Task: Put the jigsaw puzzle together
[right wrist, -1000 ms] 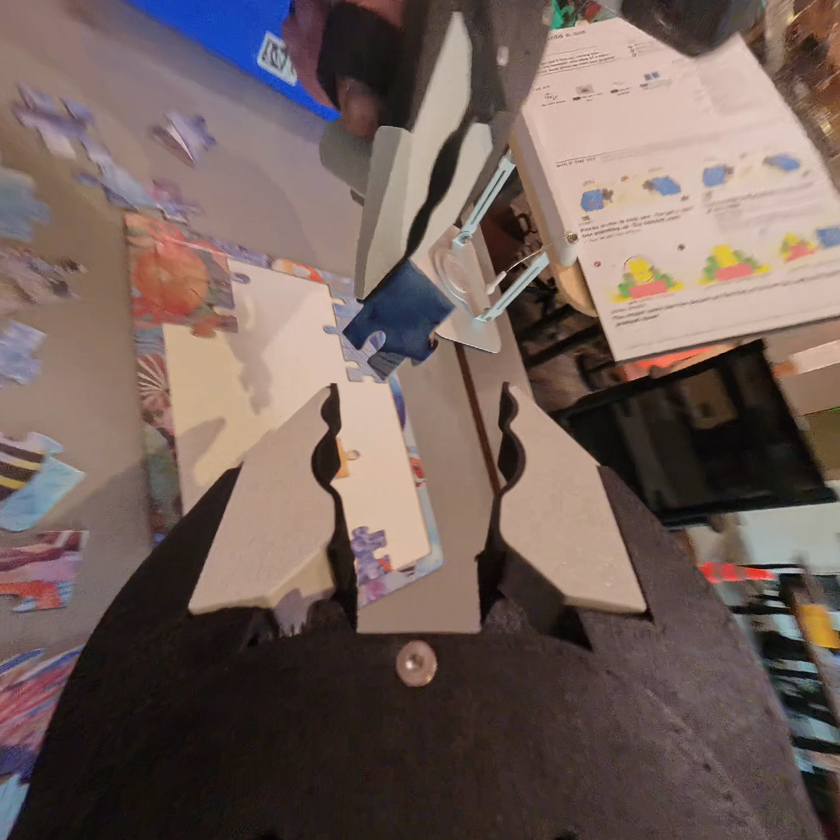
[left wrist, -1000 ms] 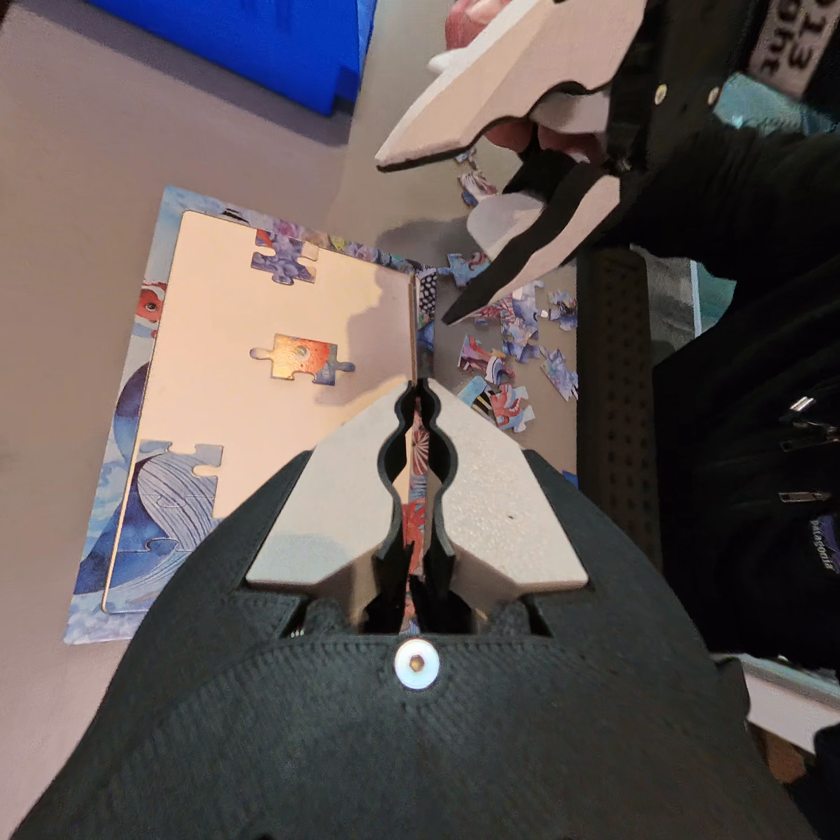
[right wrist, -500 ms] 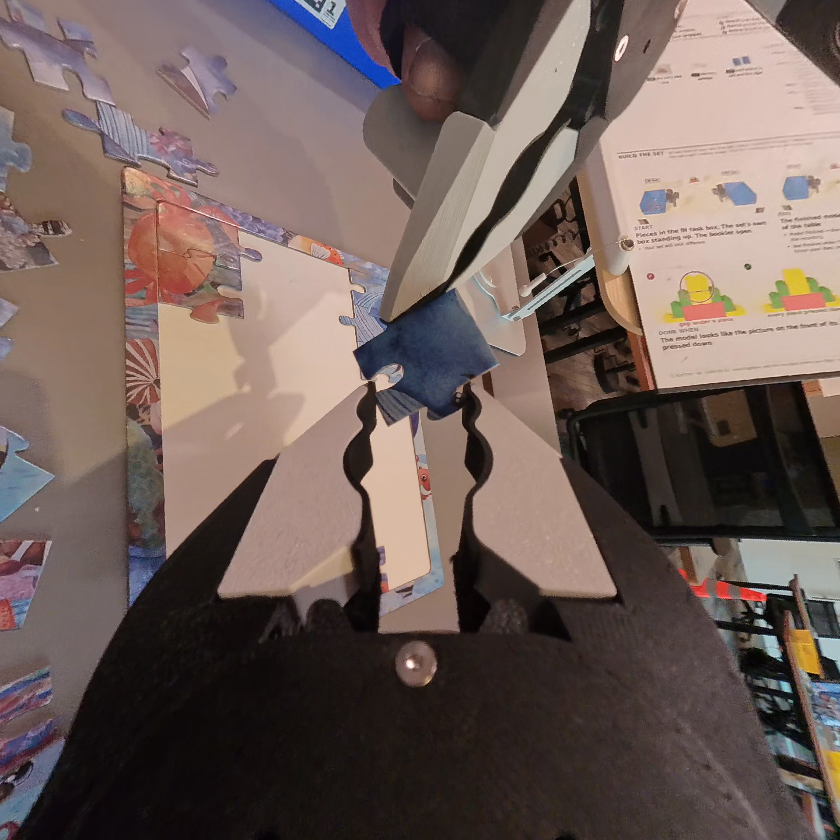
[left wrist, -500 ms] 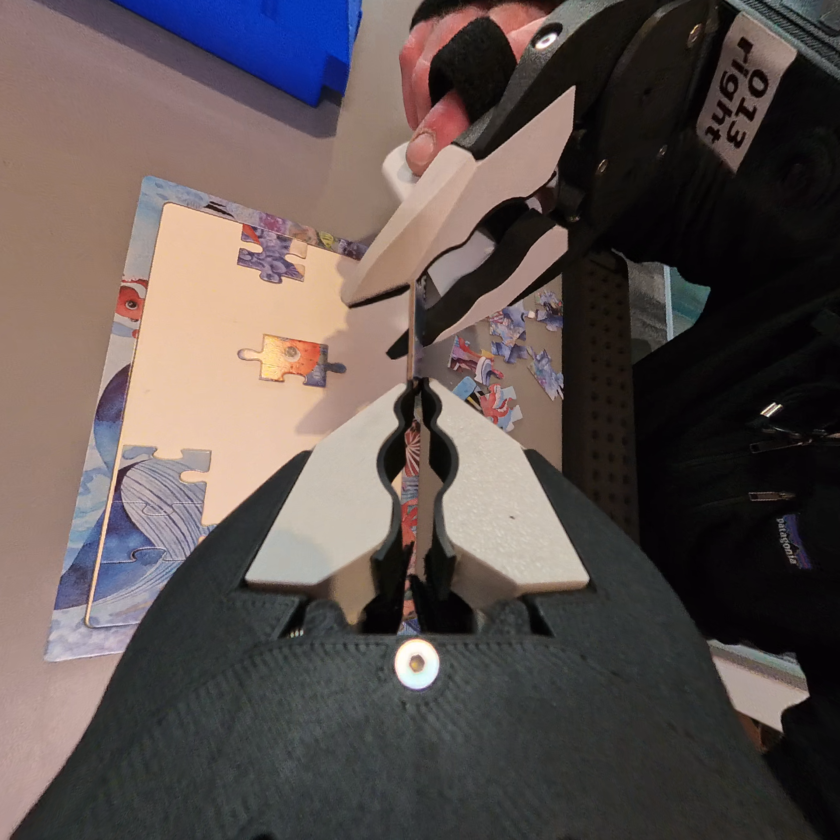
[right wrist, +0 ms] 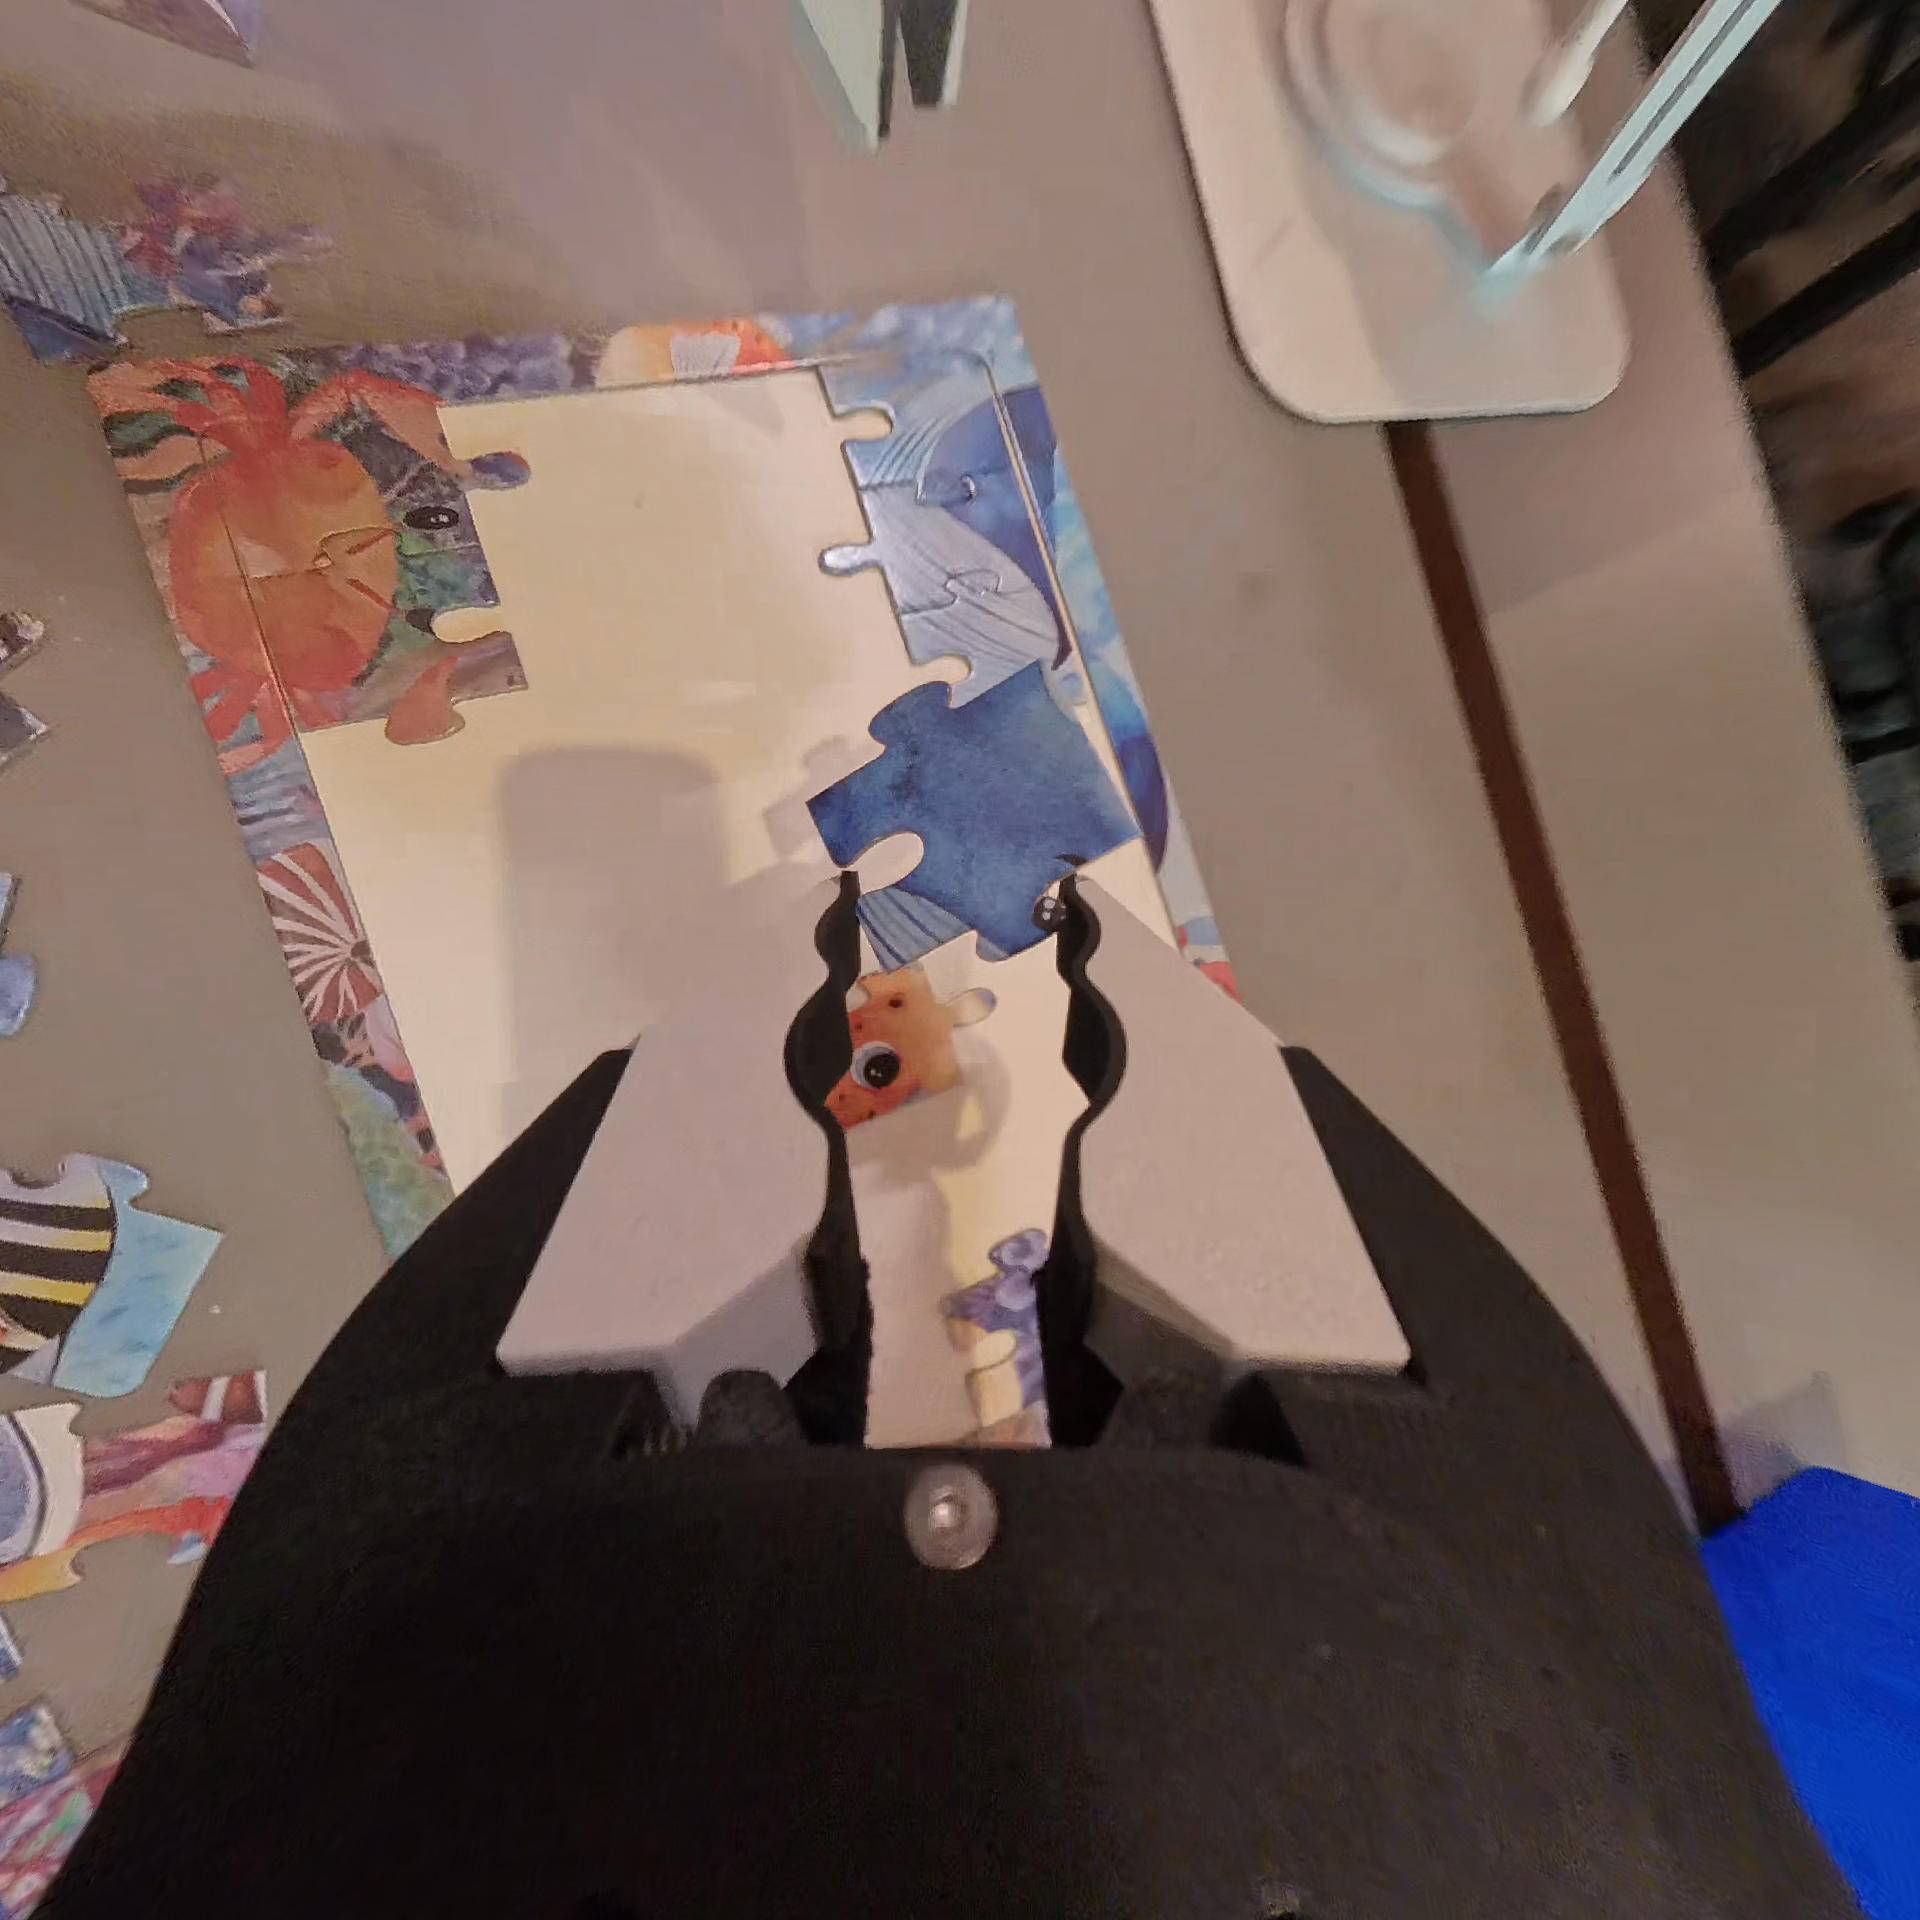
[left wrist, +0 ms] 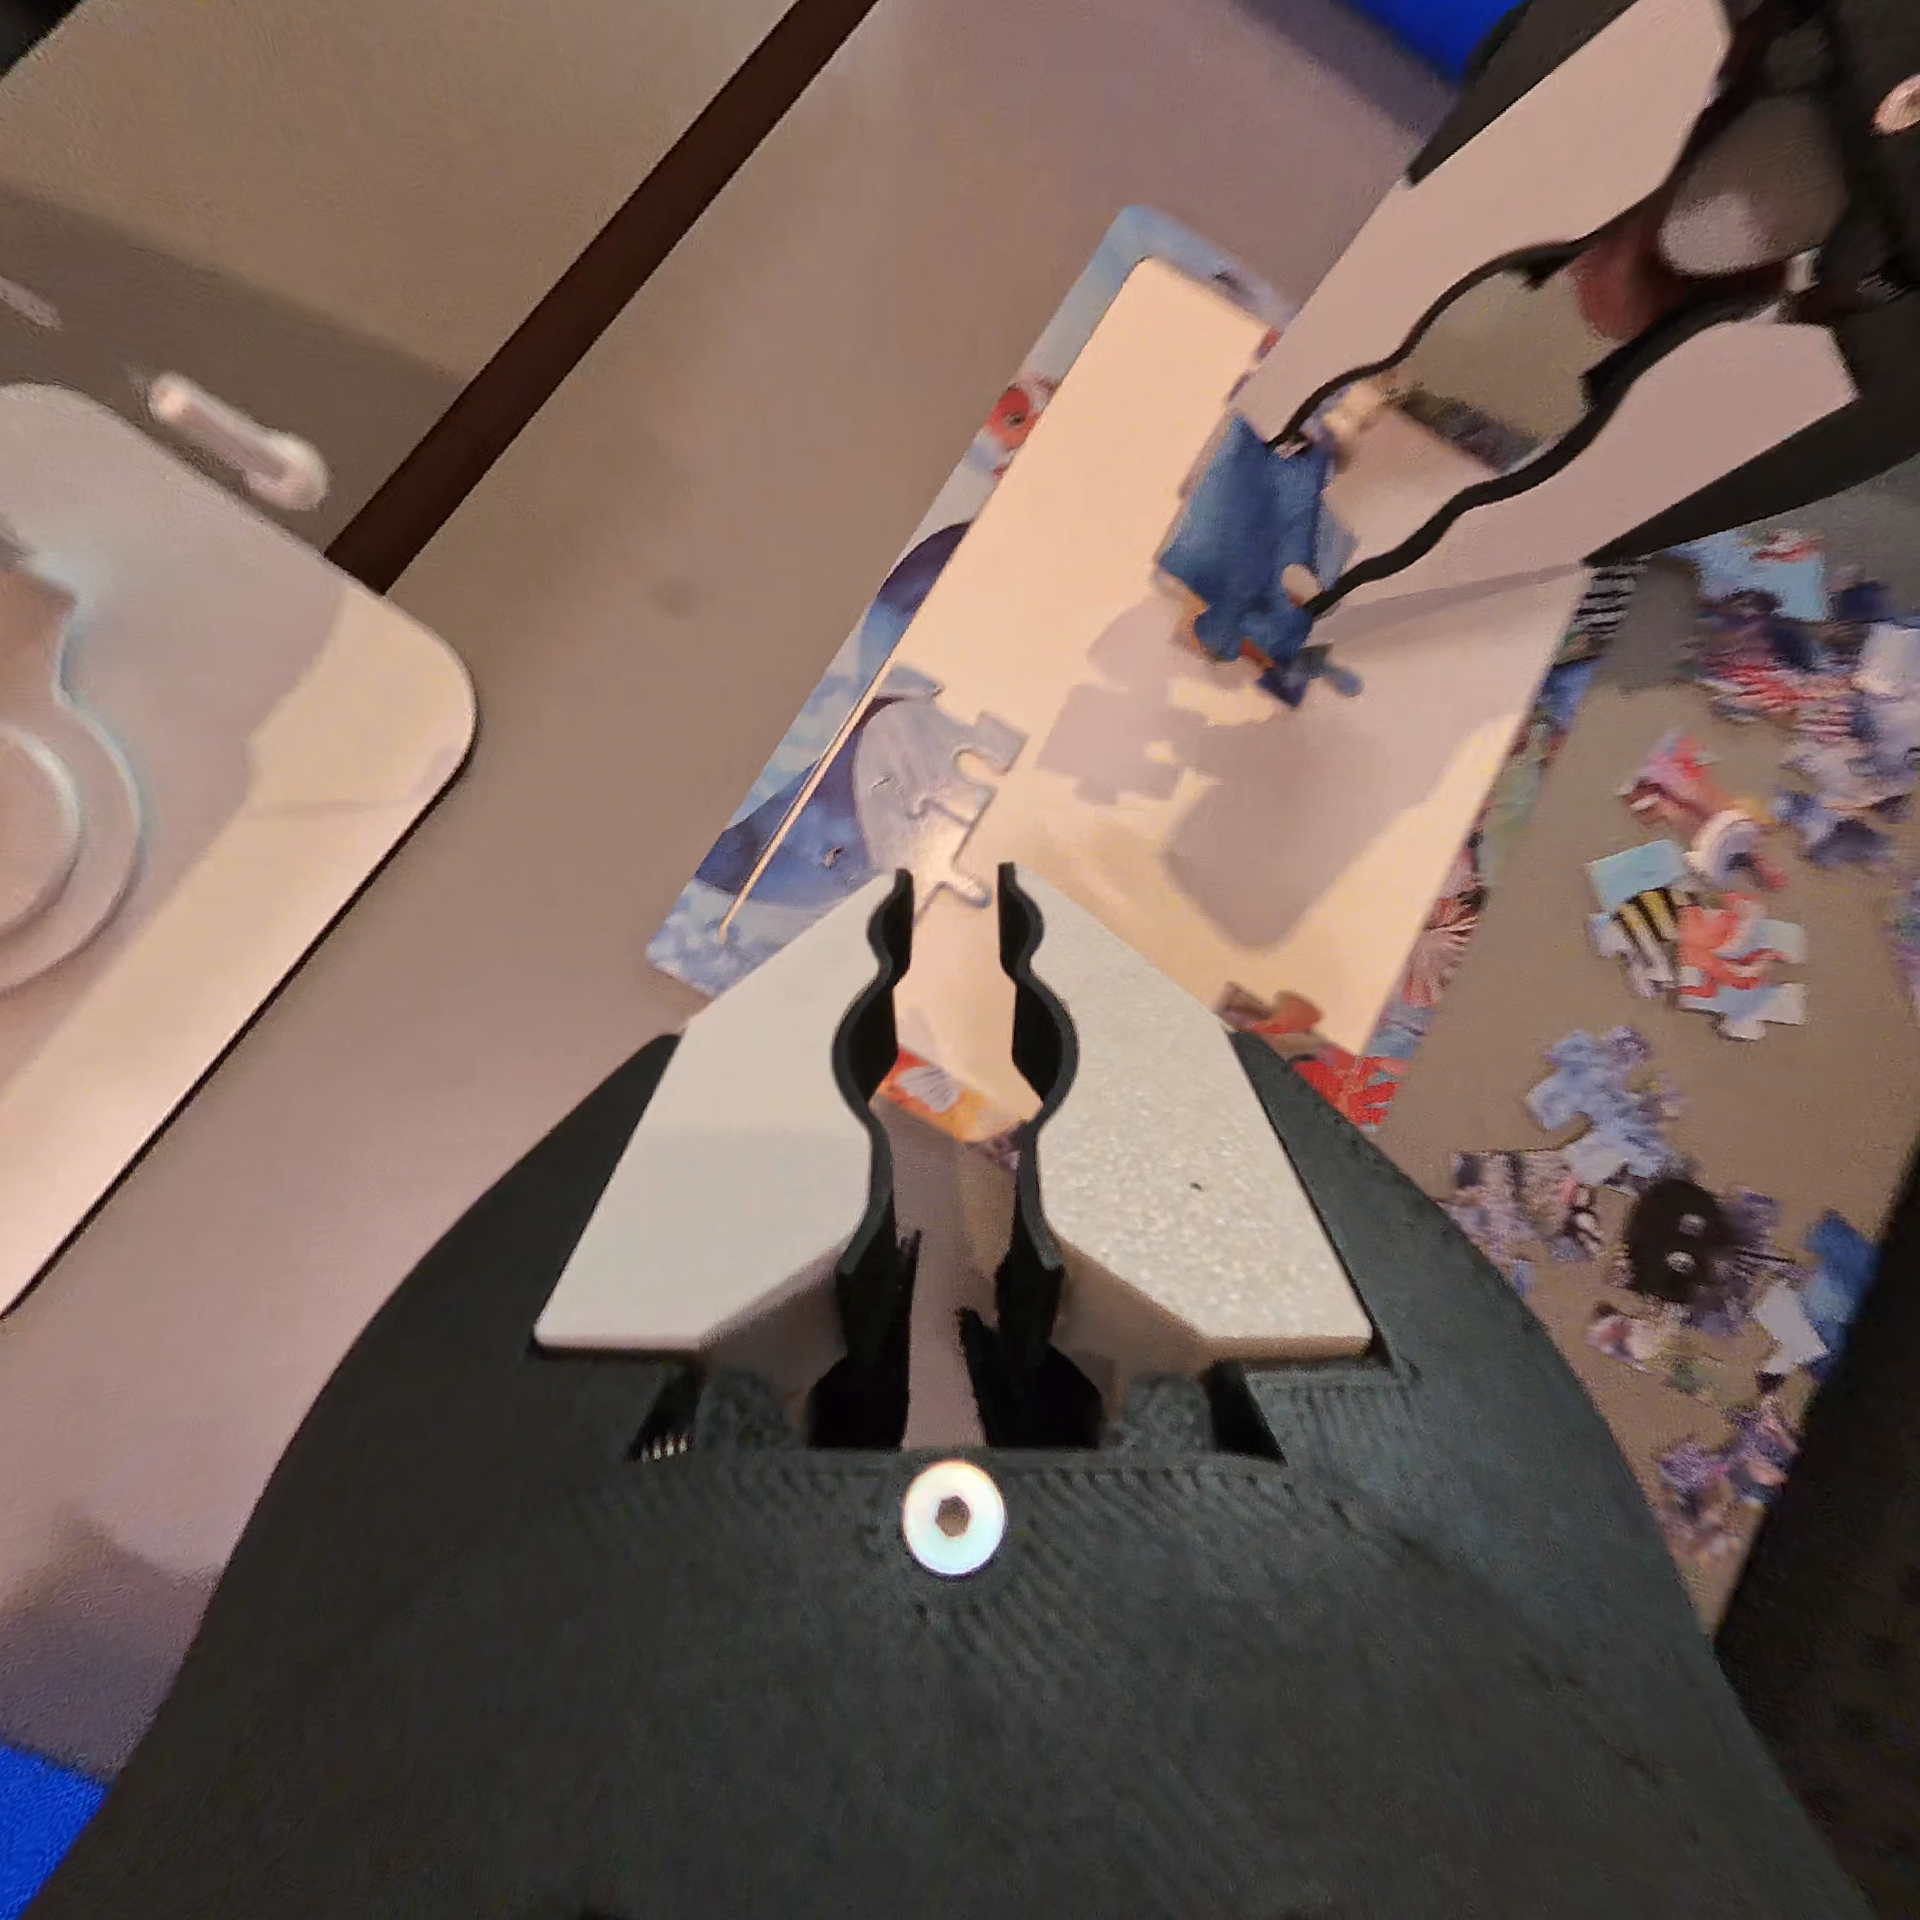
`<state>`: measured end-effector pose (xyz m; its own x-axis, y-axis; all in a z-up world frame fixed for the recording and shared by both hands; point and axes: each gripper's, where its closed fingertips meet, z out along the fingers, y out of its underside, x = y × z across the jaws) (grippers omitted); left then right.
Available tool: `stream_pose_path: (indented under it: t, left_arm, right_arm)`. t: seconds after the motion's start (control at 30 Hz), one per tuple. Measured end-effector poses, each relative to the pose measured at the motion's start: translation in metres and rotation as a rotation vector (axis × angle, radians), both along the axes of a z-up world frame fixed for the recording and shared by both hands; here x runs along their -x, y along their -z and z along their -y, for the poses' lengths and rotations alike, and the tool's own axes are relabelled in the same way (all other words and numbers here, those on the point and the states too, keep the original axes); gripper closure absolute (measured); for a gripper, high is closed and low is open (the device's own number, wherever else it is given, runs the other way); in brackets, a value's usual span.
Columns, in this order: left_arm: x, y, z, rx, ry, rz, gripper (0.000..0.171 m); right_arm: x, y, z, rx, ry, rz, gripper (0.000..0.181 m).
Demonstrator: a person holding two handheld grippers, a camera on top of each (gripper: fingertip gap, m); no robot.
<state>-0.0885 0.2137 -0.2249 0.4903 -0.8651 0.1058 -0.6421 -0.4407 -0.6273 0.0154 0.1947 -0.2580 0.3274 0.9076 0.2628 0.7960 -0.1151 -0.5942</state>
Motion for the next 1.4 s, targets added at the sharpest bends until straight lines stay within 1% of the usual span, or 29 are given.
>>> stream_pose_path:
  t: [0.07, 0.13, 0.17, 0.23, 0.37, 0.47, 0.57, 0.7, 0.9, 0.93, 1.0, 1.1, 1.23, 1.4]
  left_arm:
    - [0.007, 0.01, -0.008, -0.009, -0.028, -0.024, 0.155]
    - [0.014, 0.023, -0.015, -0.005, -0.042, -0.089, 0.149]
    - [0.015, 0.028, -0.02, -0.023, -0.051, -0.114, 0.148]
    - [0.014, 0.038, -0.022, -0.008, -0.039, -0.145, 0.144]
    - [0.014, 0.05, -0.025, 0.021, -0.032, -0.17, 0.139]
    - [0.014, 0.056, -0.028, 0.042, -0.048, -0.148, 0.14]
    - [0.014, 0.063, -0.028, 0.052, -0.052, -0.154, 0.141]
    - [0.014, 0.065, -0.03, 0.059, -0.066, -0.149, 0.144]
    - [0.016, 0.071, -0.032, 0.064, -0.08, -0.152, 0.144]
    - [0.017, 0.072, -0.032, 0.07, -0.08, -0.153, 0.144]
    - [0.018, 0.073, -0.032, 0.07, -0.082, -0.155, 0.144]
    - [0.018, 0.072, -0.033, 0.069, -0.086, -0.149, 0.144]
    - [0.016, 0.071, -0.034, 0.064, -0.079, -0.141, 0.144]
    - [0.016, 0.074, -0.035, 0.053, -0.079, -0.158, 0.144]
  right_arm:
    - [0.004, 0.009, -0.005, 0.05, 0.033, 0.012, 0.146]
    - [0.006, 0.017, -0.01, 0.097, 0.059, 0.039, 0.146]
    - [0.007, 0.021, -0.013, 0.112, 0.074, 0.055, 0.146]
    - [0.009, 0.027, -0.016, 0.151, 0.094, 0.077, 0.146]
    - [0.014, 0.037, -0.023, 0.234, 0.145, 0.093, 0.145]
    - [0.012, 0.046, -0.029, 0.278, 0.188, 0.12, 0.145]
    - [0.013, 0.05, -0.032, 0.325, 0.216, 0.103, 0.145]
    - [0.015, 0.053, -0.032, 0.381, 0.228, 0.078, 0.145]
    - [0.014, 0.053, -0.035, 0.403, 0.242, 0.065, 0.145]
    - [0.015, 0.053, -0.035, 0.403, 0.238, 0.065, 0.144]
    - [0.013, 0.052, -0.036, 0.394, 0.237, 0.064, 0.132]
    - [0.011, 0.048, -0.035, 0.388, 0.22, 0.051, 0.134]
    - [0.009, 0.041, -0.034, 0.359, 0.17, 0.037, 0.144]
    - [0.005, 0.046, -0.032, 0.337, 0.14, 0.094, 0.151]
